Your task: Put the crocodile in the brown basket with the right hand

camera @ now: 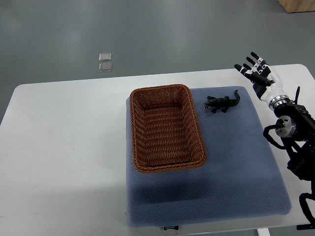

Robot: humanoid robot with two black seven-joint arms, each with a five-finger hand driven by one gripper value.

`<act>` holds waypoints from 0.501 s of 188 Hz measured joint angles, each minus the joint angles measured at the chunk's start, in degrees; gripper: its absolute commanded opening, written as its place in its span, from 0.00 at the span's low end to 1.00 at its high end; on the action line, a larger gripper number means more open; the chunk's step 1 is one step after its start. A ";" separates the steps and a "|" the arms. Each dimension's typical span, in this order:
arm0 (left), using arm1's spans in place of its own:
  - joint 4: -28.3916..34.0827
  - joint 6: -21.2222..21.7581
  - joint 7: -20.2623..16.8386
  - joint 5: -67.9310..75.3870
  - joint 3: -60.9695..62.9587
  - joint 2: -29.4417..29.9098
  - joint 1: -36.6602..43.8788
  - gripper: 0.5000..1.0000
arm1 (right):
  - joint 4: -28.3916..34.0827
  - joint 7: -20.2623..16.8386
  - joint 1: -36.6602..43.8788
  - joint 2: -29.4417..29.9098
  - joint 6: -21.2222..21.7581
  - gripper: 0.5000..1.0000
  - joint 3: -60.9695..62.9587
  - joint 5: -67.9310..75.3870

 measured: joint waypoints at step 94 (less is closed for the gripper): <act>0.00 0.00 -0.08 0.00 -0.10 0.00 0.05 1.00 | 0.00 0.00 -0.03 0.08 0.00 0.86 0.00 0.00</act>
